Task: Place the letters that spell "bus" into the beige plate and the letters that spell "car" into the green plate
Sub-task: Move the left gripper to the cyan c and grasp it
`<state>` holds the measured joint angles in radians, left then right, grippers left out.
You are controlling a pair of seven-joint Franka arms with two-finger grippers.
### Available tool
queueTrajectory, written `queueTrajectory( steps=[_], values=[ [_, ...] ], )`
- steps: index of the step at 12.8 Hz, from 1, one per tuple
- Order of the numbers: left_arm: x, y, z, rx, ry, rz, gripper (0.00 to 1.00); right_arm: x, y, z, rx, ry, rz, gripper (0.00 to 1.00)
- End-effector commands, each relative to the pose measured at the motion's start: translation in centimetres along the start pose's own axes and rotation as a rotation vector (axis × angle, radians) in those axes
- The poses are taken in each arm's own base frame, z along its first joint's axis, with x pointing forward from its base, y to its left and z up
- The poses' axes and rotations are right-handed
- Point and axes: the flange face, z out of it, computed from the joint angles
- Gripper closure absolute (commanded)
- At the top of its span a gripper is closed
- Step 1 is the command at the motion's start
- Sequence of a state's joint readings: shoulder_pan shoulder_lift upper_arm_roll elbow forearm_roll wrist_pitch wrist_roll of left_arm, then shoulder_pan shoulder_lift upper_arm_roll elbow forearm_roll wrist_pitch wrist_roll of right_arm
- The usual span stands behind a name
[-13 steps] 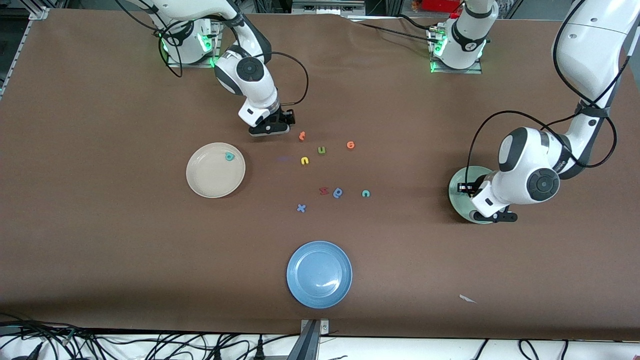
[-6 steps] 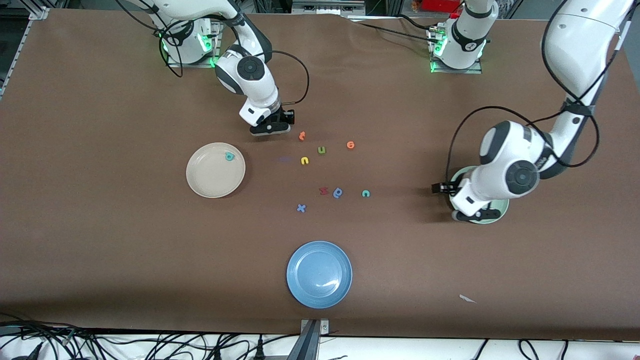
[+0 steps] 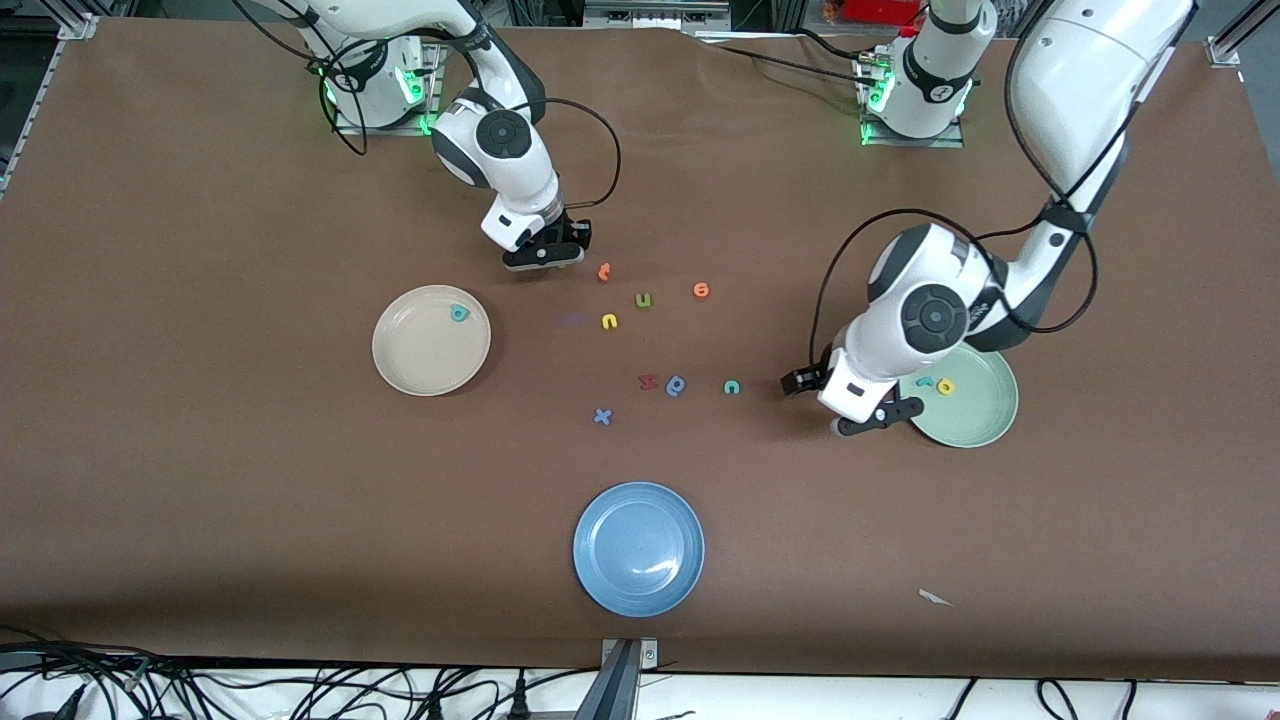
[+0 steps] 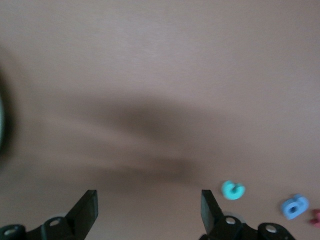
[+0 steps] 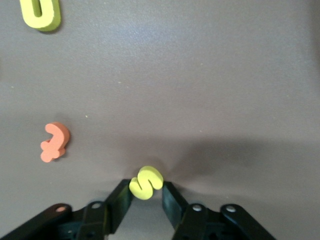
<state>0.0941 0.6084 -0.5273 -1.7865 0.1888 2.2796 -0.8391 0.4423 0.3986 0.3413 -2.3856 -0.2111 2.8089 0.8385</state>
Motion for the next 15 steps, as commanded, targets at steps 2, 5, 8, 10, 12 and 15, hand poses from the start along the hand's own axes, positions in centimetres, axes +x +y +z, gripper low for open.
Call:
queueTrajectory(
  steps=[2,5,8,10,12,15],
  values=[
    [-0.7,3.9,2.1,-0.054,0.011,-0.105,0.15,-0.3,0.2,1.1,-0.015,-0.01,-0.019,0.84],
    [-2.1,7.3,3.7,-0.078,-0.002,-0.138,0.22,0.0,0.3,0.8,-0.016,-0.003,-0.021,0.9],
    [-3.1,8.0,6.1,-0.059,-0.027,-0.123,0.25,2.2,-0.3,-0.2,0.009,0.032,0.001,0.24],
    [-3.6,8.1,7.2,-0.048,-0.035,-0.113,0.28,5.0,-0.1,-0.3,0.021,0.059,0.03,0.1],
    [-3.5,8.4,7.7,-0.026,-0.009,-0.096,0.28,7.2,-0.4,-0.3,0.029,0.08,0.043,0.1],
    [-3.9,9.0,8.8,0.004,0.016,-0.07,0.28,9.9,0.5,0.8,0.02,0.099,0.047,0.1]
  ],
)
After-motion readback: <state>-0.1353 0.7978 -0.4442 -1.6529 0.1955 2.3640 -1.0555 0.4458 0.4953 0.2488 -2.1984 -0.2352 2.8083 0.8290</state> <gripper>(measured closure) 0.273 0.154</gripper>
